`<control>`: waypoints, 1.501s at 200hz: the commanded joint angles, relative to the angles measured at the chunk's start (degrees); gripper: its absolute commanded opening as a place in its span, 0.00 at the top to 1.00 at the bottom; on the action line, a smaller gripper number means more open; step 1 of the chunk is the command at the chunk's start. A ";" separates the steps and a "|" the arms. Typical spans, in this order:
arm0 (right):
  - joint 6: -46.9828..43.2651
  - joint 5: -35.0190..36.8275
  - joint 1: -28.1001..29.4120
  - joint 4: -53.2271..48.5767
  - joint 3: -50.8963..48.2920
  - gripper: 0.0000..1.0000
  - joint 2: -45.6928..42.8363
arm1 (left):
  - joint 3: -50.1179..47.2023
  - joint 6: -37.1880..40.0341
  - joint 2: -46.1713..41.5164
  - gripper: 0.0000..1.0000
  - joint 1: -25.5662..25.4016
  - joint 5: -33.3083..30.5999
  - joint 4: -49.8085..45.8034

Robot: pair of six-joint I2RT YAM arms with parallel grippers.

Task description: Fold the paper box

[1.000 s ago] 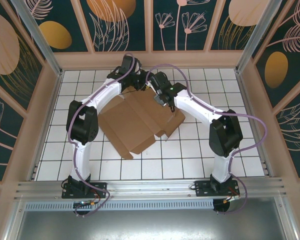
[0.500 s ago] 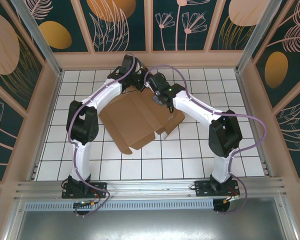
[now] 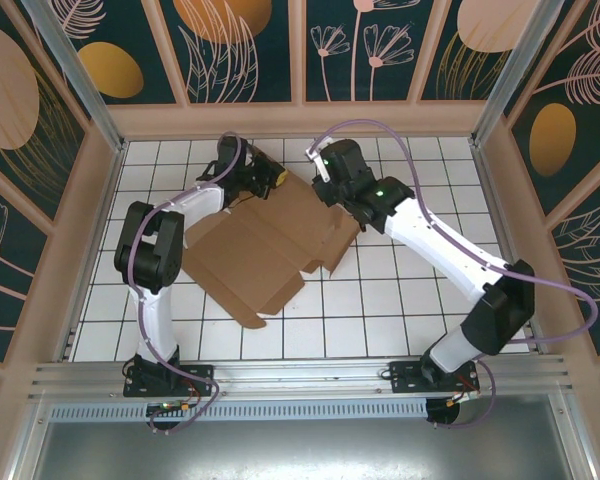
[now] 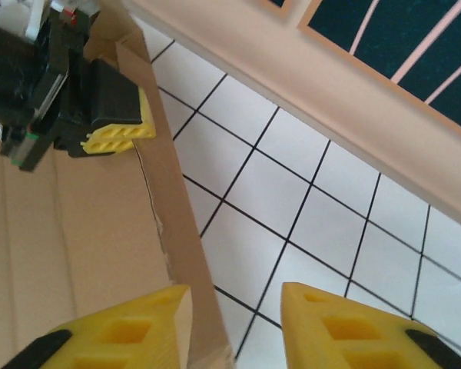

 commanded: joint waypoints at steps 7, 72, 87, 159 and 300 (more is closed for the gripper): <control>8.78 -6.15 -0.49 3.65 -5.92 0.65 -4.51 | -1.09 -10.20 -1.87 1.00 0.10 -3.54 8.74; 19.03 -28.60 1.31 12.61 -20.01 0.72 -5.55 | 0.85 -13.07 -1.30 1.00 0.04 -9.95 7.58; 19.39 -28.59 3.94 13.04 -20.64 0.74 -1.62 | 0.19 -13.32 -1.58 1.00 -0.03 -10.39 8.43; 19.15 -20.08 10.29 8.52 -12.24 0.93 21.45 | -3.14 -5.97 -5.37 1.00 -0.16 -9.26 9.69; 17.36 -14.70 2.45 -1.25 -18.62 0.98 25.36 | -15.19 5.27 -20.46 1.00 -0.22 -23.84 -2.54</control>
